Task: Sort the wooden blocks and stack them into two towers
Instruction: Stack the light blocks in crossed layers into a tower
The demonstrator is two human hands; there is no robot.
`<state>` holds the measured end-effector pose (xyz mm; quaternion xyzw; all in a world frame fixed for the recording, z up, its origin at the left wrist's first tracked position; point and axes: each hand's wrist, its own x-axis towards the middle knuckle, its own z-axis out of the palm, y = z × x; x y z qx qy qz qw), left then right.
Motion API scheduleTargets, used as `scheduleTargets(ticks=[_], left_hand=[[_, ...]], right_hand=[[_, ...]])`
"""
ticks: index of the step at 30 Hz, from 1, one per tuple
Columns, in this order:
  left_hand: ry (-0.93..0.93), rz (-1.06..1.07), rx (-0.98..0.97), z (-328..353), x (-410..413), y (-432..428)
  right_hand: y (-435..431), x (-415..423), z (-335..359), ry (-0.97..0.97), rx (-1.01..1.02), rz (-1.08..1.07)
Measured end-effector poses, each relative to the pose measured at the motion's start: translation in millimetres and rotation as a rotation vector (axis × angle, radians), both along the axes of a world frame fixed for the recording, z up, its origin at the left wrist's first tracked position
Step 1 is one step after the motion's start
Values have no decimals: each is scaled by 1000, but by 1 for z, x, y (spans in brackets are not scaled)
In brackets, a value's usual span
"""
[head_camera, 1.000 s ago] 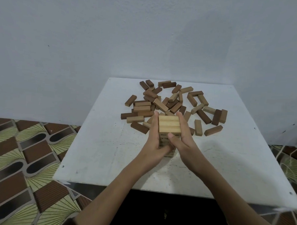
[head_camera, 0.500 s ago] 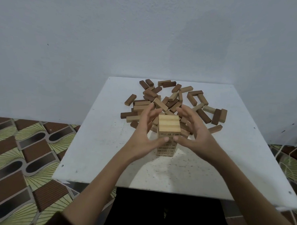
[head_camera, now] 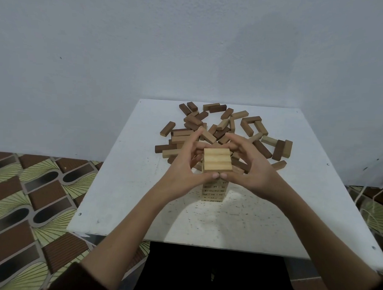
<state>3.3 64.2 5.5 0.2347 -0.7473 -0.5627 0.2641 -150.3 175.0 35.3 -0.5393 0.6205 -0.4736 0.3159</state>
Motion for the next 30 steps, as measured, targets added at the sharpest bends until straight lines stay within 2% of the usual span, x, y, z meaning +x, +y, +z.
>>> scheduleTargets(ticks=[11, 22, 30], left_hand=[[49, -14, 105, -1, -2, -3], [20, -1, 103, 6, 0, 4], [-64, -11, 161, 10, 5, 29]], right_hand=[[-3, 1, -4, -8, -8, -13], [-3, 2, -9, 29, -27, -30], [3, 14, -26, -102, 28, -30]])
